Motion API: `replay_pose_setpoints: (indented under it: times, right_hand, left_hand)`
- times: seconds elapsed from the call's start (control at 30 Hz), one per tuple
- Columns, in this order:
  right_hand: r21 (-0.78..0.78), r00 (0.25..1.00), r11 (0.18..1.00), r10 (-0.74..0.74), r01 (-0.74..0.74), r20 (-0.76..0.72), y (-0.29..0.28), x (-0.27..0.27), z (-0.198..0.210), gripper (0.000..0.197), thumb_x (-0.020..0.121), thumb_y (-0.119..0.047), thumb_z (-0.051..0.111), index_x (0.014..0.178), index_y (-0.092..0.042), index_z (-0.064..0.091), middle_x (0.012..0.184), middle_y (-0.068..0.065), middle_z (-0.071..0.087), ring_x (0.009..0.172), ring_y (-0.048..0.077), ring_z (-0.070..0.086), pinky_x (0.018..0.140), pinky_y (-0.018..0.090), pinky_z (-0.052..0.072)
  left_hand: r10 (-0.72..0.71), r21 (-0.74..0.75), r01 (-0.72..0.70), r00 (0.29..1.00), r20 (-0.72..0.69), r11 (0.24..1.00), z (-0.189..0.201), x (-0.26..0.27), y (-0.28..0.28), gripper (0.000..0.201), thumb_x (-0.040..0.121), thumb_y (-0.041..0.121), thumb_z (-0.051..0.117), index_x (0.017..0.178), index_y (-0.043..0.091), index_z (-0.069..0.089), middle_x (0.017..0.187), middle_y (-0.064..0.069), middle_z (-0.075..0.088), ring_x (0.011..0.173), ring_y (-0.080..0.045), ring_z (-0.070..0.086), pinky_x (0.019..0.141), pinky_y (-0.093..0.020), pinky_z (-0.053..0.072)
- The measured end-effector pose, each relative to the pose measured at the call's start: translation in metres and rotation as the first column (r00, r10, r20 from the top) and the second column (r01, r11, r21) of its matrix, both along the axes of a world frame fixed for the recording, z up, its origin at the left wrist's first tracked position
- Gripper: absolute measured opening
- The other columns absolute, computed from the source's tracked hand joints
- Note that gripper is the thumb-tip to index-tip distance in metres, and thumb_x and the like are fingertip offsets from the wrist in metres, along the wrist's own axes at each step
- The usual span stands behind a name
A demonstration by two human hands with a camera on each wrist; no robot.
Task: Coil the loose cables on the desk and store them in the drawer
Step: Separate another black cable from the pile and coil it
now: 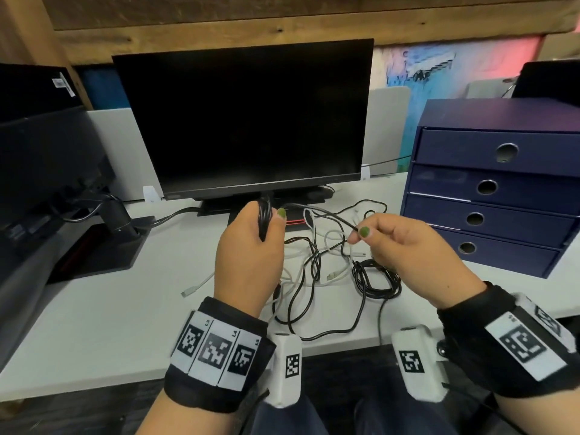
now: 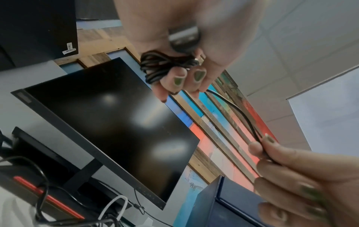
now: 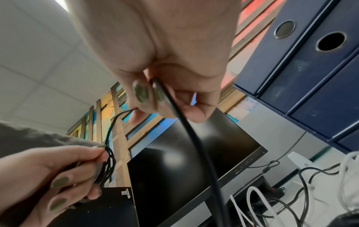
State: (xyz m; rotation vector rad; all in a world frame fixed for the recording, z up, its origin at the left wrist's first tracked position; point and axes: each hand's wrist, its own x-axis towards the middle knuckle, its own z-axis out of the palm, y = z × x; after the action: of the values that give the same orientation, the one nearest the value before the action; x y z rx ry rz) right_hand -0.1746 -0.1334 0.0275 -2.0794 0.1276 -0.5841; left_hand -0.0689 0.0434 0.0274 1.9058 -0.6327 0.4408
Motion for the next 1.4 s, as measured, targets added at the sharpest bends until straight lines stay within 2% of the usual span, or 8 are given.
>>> replay_pose_setpoints:
  times: [0.13, 0.4, 0.53, 0.63, 0.8, 1.03, 1.23, 1.4]
  right_hand:
    - [0.146, 0.983, 0.985, -0.110, 0.088, 0.146, 0.005, 0.007, 0.010, 0.020, 0.098, -0.025, 0.047, 0.088, -0.022, 0.064, 0.055, 0.007, 0.045, 0.045, 0.019, 0.050, 0.060, 0.038, 0.057]
    - [0.054, 0.994, 0.993, -0.101, 0.103, -0.035, 0.023, 0.031, 0.005, 0.026, 0.096, -0.024, 0.049, 0.077, -0.017, 0.065, 0.053, -0.001, 0.043, 0.044, 0.008, 0.037, 0.045, 0.021, 0.031]
    - [-0.088, 0.966, 0.992, 0.064, -0.089, -0.251, 0.053, 0.026, -0.009, 0.033, 0.098, -0.021, 0.041, 0.068, -0.021, 0.053, 0.058, -0.003, 0.052, 0.045, 0.001, 0.045, 0.051, 0.019, 0.036]
    - [-0.237, 0.938, 0.940, 0.166, -0.243, -0.303, 0.062, 0.018, -0.012, 0.016, 0.097, -0.024, 0.044, 0.103, -0.033, 0.055, 0.064, -0.011, 0.052, 0.057, 0.001, 0.048, 0.059, 0.018, 0.039]
    - [-0.443, 0.964, 0.873, 0.098, -0.203, -0.249, 0.050, 0.007, -0.004, 0.018, 0.094, -0.034, 0.052, 0.107, -0.035, 0.064, 0.082, -0.016, 0.064, 0.074, -0.001, 0.055, 0.069, 0.021, 0.043]
    - [-0.302, 0.990, 0.953, 0.020, 0.023, 0.141, 0.021, 0.004, 0.025, 0.014, 0.090, -0.021, 0.059, 0.098, -0.030, 0.067, 0.068, -0.006, 0.059, 0.068, 0.007, 0.054, 0.062, 0.013, 0.042]
    - [0.081, 0.986, 0.988, 0.124, -0.134, 0.114, 0.030, 0.012, 0.015, 0.026, 0.098, -0.024, 0.047, 0.105, -0.017, 0.072, 0.071, -0.009, 0.061, 0.059, 0.000, 0.055, 0.056, 0.009, 0.040]
    - [0.171, 0.971, 0.962, 0.187, -0.212, 0.151, 0.042, 0.012, 0.005, 0.041, 0.096, -0.039, 0.040, 0.103, -0.011, 0.068, 0.059, -0.008, 0.059, 0.047, 0.003, 0.050, 0.047, 0.013, 0.037]
  left_hand:
    - [-0.334, -0.131, 0.311, 0.912, -0.238, 0.941, 0.005, -0.006, 0.000, 0.027, 0.090, 0.028, 0.052, 0.082, 0.005, 0.063, 0.050, -0.002, 0.044, 0.048, -0.016, 0.042, 0.058, -0.036, 0.047]
    - [-0.949, -0.637, 0.703, 0.254, -0.190, 0.315, 0.010, -0.027, -0.004, 0.018, 0.090, 0.021, 0.045, 0.093, 0.007, 0.055, 0.051, 0.004, 0.042, 0.044, -0.012, 0.043, 0.071, -0.029, 0.049]
    - [-0.868, -0.587, 0.666, 0.476, -0.140, 0.460, 0.008, -0.023, -0.005, 0.012, 0.094, 0.015, 0.039, 0.100, 0.011, 0.049, 0.069, 0.002, 0.063, 0.068, -0.017, 0.064, 0.073, -0.041, 0.048]
    - [-0.658, -0.416, 0.573, 0.749, -0.083, 0.706, 0.003, -0.016, -0.007, 0.010, 0.099, 0.017, 0.039, 0.101, 0.015, 0.048, 0.095, -0.002, 0.074, 0.099, -0.018, 0.069, 0.093, -0.033, 0.048]
    - [-0.336, 0.073, 0.337, 0.941, -0.031, 0.939, -0.007, 0.000, -0.001, 0.010, 0.101, 0.024, 0.040, 0.098, 0.021, 0.049, 0.085, 0.011, 0.069, 0.086, 0.004, 0.061, 0.077, -0.013, 0.044]
    - [-0.662, -0.032, 0.685, 0.691, -0.290, 0.728, -0.008, -0.011, 0.000, 0.044, 0.092, 0.053, 0.043, 0.085, 0.013, 0.059, 0.050, 0.000, 0.048, 0.048, -0.016, 0.047, 0.063, -0.024, 0.046]
    - [-0.822, -0.304, 0.782, 0.428, -0.375, 0.545, -0.007, -0.017, -0.006, 0.026, 0.088, 0.031, 0.056, 0.072, 0.011, 0.056, 0.041, 0.001, 0.033, 0.037, -0.015, 0.035, 0.055, -0.017, 0.046]
    - [-0.861, -0.430, 0.747, 0.424, -0.280, 0.508, -0.008, -0.014, -0.006, 0.026, 0.091, 0.031, 0.050, 0.070, 0.020, 0.060, 0.040, 0.001, 0.043, 0.036, -0.014, 0.046, 0.059, -0.026, 0.048]
